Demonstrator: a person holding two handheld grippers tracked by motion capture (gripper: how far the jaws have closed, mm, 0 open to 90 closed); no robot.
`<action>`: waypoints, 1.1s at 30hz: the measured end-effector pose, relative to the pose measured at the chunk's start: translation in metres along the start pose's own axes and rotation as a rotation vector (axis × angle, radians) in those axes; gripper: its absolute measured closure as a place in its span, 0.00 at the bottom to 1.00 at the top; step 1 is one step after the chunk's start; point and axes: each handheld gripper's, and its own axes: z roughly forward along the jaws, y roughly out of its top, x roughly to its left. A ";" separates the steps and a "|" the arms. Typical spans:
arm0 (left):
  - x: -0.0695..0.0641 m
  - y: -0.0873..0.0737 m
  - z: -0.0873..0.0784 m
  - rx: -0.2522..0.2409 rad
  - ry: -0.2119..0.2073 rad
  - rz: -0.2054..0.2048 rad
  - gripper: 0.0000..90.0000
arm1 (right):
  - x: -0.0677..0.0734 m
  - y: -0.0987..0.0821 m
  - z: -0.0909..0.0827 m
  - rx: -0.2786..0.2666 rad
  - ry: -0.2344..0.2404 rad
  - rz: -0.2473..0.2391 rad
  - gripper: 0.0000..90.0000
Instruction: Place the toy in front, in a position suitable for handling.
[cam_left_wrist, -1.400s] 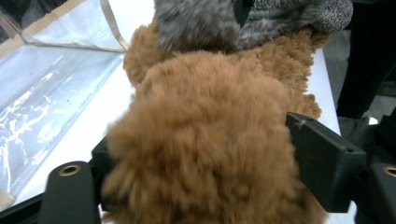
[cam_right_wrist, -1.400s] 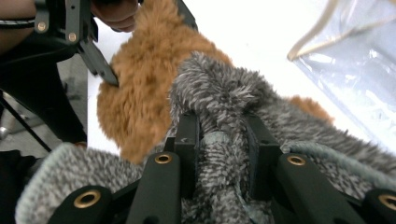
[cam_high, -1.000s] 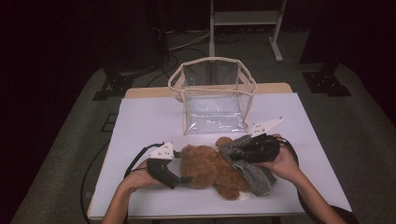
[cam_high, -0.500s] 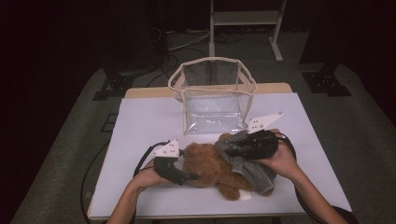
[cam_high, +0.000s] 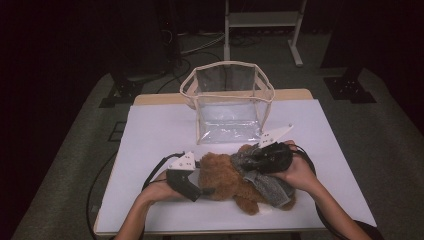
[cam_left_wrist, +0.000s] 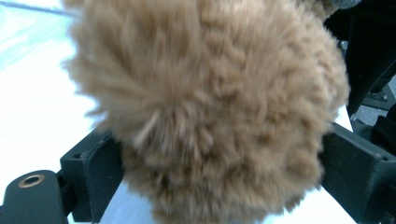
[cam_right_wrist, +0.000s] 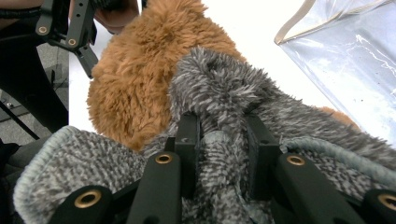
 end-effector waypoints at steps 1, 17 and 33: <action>0.001 -0.004 0.000 0.002 -0.005 -0.015 0.10 | 0.000 0.000 0.000 0.000 0.001 0.002 0.78; 0.001 0.016 -0.001 -0.088 0.013 0.018 0.34 | -0.002 0.000 -0.007 -0.077 0.039 0.035 0.78; -0.006 0.121 -0.090 -0.027 0.180 0.260 0.39 | -0.001 0.053 -0.030 -0.339 0.100 0.036 0.80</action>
